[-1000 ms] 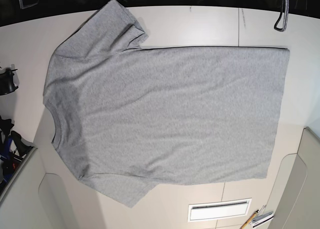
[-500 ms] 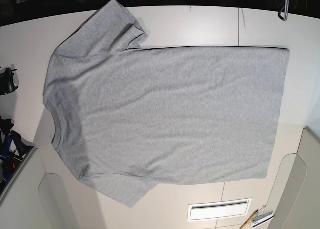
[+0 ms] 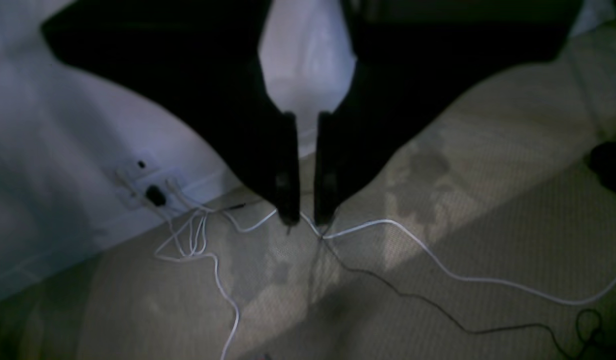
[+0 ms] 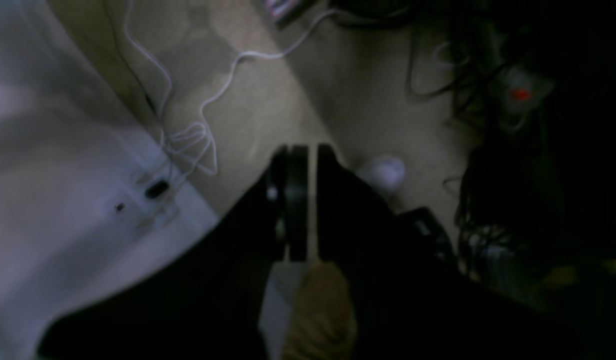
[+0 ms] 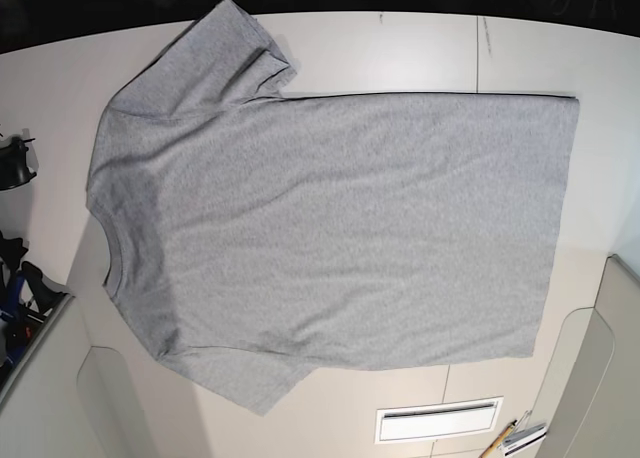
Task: Fold the T-shirt properly
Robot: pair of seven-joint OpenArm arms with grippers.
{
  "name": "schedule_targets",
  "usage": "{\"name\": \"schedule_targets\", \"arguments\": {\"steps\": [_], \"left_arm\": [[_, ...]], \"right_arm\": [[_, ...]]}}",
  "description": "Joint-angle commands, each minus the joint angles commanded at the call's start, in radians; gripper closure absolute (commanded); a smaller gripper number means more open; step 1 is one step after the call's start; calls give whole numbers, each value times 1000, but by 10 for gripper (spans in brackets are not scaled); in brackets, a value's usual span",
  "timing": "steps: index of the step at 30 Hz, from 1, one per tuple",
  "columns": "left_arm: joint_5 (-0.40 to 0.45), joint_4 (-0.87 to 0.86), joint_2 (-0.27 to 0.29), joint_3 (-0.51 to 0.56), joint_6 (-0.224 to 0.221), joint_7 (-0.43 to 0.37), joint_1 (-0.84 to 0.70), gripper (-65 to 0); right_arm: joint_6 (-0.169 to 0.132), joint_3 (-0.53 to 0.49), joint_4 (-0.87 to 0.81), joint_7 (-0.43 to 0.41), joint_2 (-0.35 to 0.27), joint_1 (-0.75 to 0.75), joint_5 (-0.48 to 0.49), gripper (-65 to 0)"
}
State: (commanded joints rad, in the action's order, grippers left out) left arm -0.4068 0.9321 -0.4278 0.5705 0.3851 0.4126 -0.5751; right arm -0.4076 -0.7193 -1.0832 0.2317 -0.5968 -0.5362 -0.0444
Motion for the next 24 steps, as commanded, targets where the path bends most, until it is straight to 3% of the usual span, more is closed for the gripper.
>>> {"name": "schedule_targets", "arguments": {"steps": [6,8,10,12,15,20,22,24], "left_arm": [[-1,183,-7,-243,1,11,-158,-56],[-1,259,-7,-344,9,15,-214,-56],[-10,342,-7,-438,51,19,-272,-56],[-73,436,-7,-520,58,55,-335,-56],[-137,593,-7,-619,57,86,-430,-56],[-147,822,-7,-743,57,86,-551,-56],[-171,895,-6,-790,52,87,-585,-56],[-182,957,-6,-837,21,111,-603,-56]], "right_arm": [[8,22,-245,5,-112,-134,0,-27],[8,64,-325,8,-139,-181,0,-27],[8,126,-401,9,-159,-231,3,-25],[7,202,-467,12,-174,-283,32,-25],[-30,333,-560,13,-185,-354,94,-11],[-114,546,-692,42,-184,-436,241,-10],[-122,622,-741,59,-184,-455,297,-10],[-124,689,-782,102,-184,-459,365,-10]]}}
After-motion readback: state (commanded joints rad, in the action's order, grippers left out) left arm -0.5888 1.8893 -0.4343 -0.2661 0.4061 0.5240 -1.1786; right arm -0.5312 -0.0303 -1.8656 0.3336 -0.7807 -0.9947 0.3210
